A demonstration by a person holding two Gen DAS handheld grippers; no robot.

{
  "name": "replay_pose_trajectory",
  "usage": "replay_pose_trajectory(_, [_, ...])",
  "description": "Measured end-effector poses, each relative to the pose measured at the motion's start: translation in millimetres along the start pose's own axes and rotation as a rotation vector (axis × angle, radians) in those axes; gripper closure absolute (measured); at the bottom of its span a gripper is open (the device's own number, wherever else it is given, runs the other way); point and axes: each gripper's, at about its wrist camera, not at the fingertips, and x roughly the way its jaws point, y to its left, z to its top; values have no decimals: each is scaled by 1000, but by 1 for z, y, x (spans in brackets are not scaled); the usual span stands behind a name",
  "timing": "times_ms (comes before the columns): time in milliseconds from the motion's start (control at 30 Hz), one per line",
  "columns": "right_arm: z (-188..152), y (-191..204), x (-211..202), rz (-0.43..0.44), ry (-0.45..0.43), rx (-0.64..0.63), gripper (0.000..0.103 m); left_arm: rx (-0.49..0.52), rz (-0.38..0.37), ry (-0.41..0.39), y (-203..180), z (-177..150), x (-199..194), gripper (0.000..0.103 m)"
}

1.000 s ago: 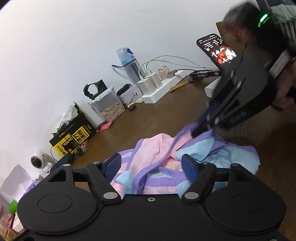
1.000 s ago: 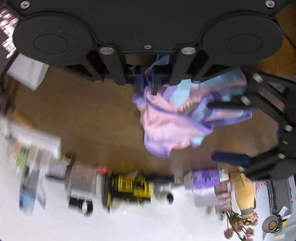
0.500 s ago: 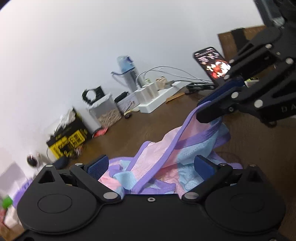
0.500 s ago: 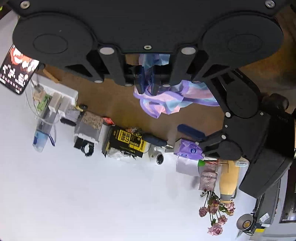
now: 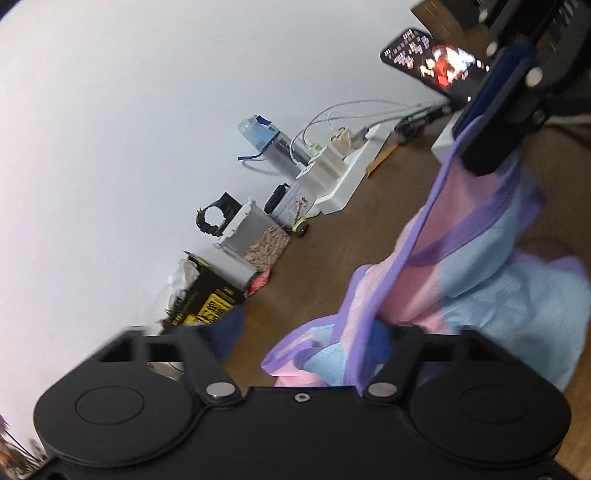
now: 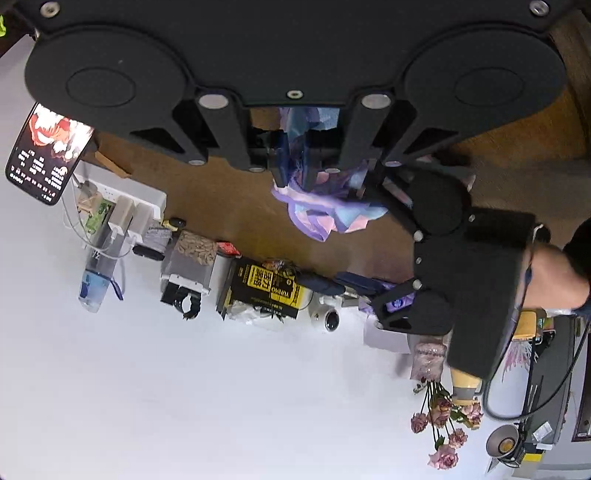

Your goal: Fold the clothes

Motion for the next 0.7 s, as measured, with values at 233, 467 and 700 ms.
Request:
replay_pose_trajectory(233, [-3, 1, 8, -10, 42, 2, 93, 4, -15, 34, 2, 4, 14, 101])
replay_pose_trajectory(467, [-10, -5, 22, -50, 79, 46, 90, -146, -7, 7, 53, 35, -6, 101])
replay_pose_trajectory(700, [-9, -1, 19, -64, 58, 80, 55, -143, -11, 16, 57, 55, -9, 101])
